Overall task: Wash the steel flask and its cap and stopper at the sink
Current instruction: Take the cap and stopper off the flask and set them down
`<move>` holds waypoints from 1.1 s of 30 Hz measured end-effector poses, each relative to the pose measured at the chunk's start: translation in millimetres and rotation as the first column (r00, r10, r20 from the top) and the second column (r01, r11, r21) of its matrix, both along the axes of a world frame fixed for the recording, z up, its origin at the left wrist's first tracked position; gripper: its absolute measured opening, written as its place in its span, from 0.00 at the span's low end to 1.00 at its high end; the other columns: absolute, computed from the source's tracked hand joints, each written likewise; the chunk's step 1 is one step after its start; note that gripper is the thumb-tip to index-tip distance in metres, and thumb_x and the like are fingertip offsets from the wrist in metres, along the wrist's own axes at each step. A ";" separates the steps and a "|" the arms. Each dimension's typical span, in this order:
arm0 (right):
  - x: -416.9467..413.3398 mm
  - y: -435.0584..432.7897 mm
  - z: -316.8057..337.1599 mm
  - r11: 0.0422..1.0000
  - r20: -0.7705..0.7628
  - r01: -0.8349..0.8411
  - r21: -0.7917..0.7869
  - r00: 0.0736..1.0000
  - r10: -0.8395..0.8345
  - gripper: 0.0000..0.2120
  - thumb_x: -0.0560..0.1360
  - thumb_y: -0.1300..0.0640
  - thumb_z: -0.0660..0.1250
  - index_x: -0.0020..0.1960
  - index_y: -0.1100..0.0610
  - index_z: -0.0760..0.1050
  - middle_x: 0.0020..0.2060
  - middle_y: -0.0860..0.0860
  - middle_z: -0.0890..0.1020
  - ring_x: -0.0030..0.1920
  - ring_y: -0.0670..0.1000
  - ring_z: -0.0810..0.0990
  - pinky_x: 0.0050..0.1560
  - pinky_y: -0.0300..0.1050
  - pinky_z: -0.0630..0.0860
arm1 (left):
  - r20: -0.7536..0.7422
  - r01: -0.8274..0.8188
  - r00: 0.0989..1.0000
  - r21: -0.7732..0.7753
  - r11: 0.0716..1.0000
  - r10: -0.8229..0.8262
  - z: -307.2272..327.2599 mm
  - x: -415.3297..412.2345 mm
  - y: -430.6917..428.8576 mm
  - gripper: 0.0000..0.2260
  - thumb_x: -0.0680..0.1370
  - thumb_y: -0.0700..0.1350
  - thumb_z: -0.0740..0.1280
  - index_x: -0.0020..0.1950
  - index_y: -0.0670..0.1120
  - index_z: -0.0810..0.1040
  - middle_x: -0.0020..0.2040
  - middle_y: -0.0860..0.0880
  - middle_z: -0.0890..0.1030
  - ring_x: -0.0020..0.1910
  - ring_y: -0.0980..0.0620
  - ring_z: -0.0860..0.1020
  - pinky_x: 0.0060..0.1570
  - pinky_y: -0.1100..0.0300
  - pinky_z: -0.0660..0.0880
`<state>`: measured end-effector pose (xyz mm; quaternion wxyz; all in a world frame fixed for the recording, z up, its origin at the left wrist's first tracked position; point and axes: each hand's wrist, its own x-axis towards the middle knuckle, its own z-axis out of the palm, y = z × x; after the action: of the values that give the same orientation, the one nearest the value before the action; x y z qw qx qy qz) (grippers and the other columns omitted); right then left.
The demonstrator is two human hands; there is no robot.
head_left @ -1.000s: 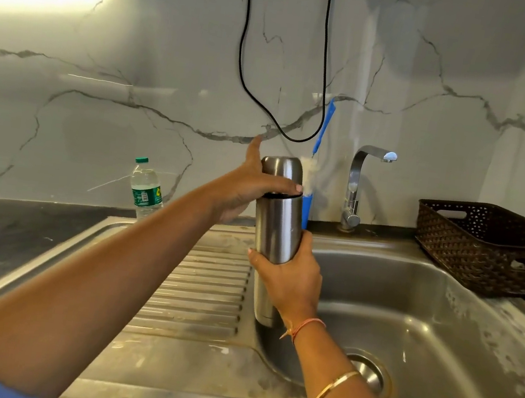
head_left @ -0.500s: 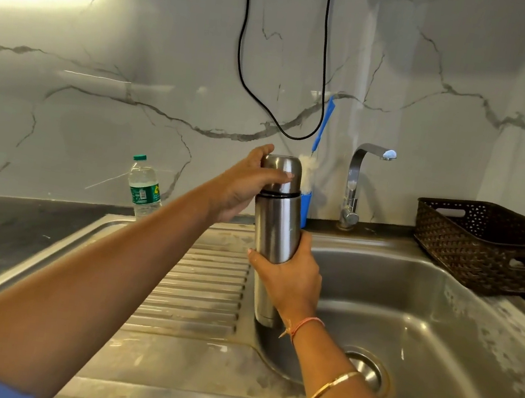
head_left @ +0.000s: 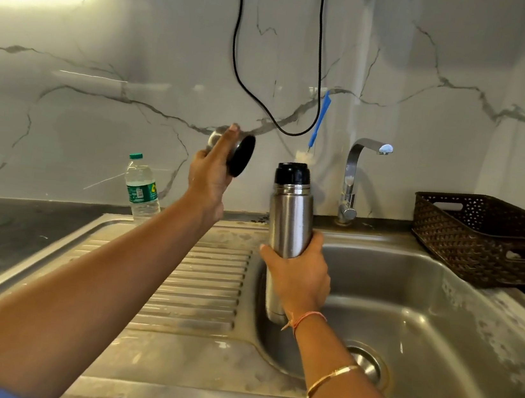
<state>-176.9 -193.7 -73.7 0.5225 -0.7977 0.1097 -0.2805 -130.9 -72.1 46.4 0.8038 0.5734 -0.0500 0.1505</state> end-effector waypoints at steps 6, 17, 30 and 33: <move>3.4 -9.1 0.2 0.991 -0.040 0.097 0.087 0.995 -0.094 0.30 0.63 0.42 0.75 0.56 0.51 0.65 0.51 0.52 0.80 0.48 0.58 0.81 0.49 0.53 0.78 | -0.072 -0.061 0.969 0.857 0.511 0.238 -50.0 13.8 17.2 0.25 0.66 0.64 0.72 0.49 0.47 0.73 0.42 0.49 0.78 0.43 0.51 0.75 0.41 0.57 0.71; 2.1 -2.5 -2.8 0.998 -0.056 0.051 0.033 0.997 -0.049 0.31 0.64 0.42 0.75 0.59 0.52 0.66 0.52 0.52 0.80 0.48 0.56 0.81 0.45 0.46 0.75 | -0.019 -0.127 0.951 0.886 0.446 0.309 -103.1 37.8 63.1 0.34 0.65 0.58 0.77 0.65 0.44 0.72 0.59 0.45 0.76 0.54 0.47 0.75 0.49 0.54 0.73; 5.7 0.9 -7.9 0.998 -0.047 -0.032 -0.055 0.998 0.030 0.32 0.65 0.43 0.75 0.62 0.52 0.66 0.52 0.50 0.80 0.47 0.50 0.81 0.41 0.39 0.74 | -0.073 -0.044 0.961 0.913 0.406 0.268 -125.4 75.7 81.3 0.32 0.68 0.47 0.78 0.69 0.44 0.70 0.63 0.43 0.76 0.60 0.44 0.74 0.58 0.53 0.71; 6.7 -0.4 -8.4 0.998 -0.038 -0.034 -0.044 0.999 0.032 0.31 0.65 0.43 0.75 0.61 0.52 0.66 0.51 0.49 0.80 0.45 0.49 0.79 0.41 0.39 0.74 | -0.055 -0.063 0.958 0.918 0.391 0.282 -128.4 80.5 84.7 0.31 0.69 0.45 0.76 0.70 0.43 0.69 0.64 0.42 0.75 0.61 0.43 0.73 0.60 0.52 0.70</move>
<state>-170.3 -194.2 -82.1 0.5071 -0.8158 0.1000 -0.2594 -50.4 12.6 -81.9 0.3442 0.9306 0.0178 0.1232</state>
